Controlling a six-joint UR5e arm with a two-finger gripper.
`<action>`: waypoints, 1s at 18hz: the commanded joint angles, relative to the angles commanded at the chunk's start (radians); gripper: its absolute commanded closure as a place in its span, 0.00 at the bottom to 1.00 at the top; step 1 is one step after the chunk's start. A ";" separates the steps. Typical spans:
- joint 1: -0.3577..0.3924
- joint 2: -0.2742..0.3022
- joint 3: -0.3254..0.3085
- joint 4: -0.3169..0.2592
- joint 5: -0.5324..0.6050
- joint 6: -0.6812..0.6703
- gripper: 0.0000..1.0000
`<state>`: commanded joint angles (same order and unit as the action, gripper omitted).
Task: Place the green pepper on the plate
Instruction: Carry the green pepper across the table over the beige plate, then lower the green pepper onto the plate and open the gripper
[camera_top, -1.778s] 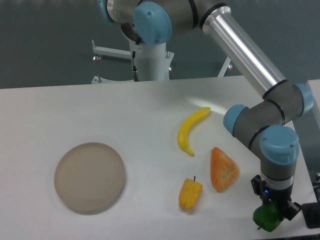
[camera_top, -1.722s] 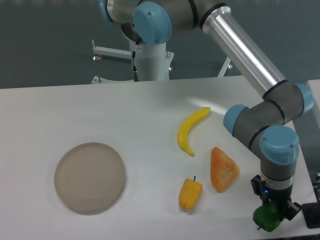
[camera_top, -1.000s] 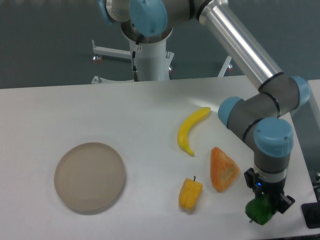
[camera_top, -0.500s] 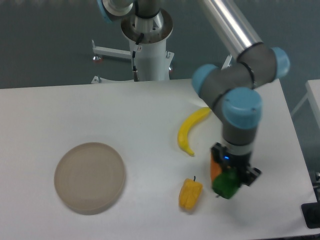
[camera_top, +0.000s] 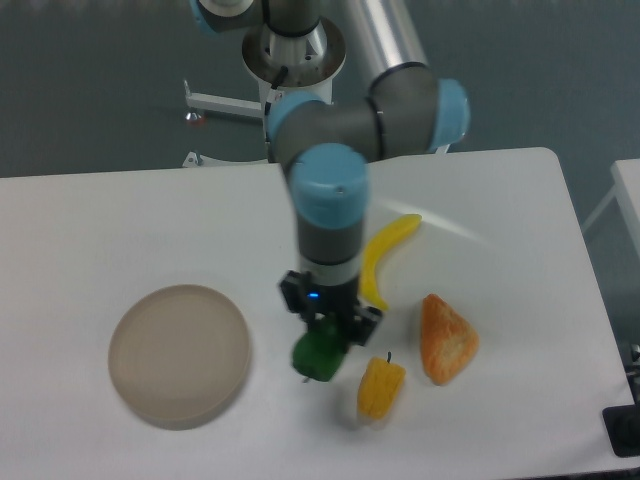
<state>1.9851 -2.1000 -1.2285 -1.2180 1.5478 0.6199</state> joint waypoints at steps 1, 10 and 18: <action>-0.011 0.003 -0.017 0.000 -0.002 -0.020 0.63; -0.112 -0.015 -0.150 0.196 -0.017 -0.290 0.61; -0.132 -0.052 -0.177 0.239 -0.017 -0.293 0.60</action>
<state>1.8530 -2.1522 -1.4051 -0.9787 1.5309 0.3267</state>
